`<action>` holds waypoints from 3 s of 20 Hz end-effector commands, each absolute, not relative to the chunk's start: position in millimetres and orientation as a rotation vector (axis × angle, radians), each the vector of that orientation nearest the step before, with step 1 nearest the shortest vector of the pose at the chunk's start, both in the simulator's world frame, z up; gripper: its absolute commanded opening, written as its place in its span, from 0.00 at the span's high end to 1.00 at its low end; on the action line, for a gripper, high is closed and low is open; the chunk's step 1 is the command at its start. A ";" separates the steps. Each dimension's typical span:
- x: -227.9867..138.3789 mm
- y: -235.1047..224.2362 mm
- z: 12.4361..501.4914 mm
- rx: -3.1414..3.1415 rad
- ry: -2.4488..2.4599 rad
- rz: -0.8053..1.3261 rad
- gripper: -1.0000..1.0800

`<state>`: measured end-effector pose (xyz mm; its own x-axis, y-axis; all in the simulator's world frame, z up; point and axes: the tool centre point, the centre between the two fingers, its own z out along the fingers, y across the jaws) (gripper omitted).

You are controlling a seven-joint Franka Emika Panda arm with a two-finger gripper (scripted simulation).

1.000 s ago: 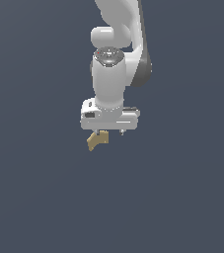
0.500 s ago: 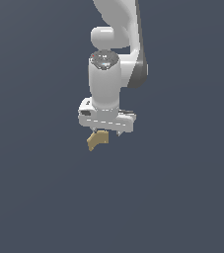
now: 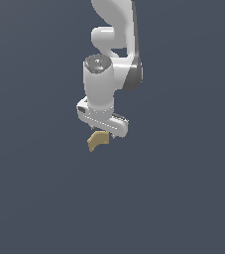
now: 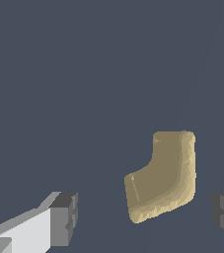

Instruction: Pick up the object and move it to a goal position.

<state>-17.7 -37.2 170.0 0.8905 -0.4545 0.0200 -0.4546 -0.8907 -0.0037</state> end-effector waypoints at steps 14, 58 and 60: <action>-41.4 -63.6 150.6 2.810 -1.407 0.006 0.04; -49.4 -71.8 95.5 2.706 -1.596 0.000 1.00; -50.1 -72.8 97.4 2.706 -1.596 0.000 1.00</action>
<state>-49.9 -72.1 96.0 0.4838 -0.8752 -0.0003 -0.8752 -0.4838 0.0005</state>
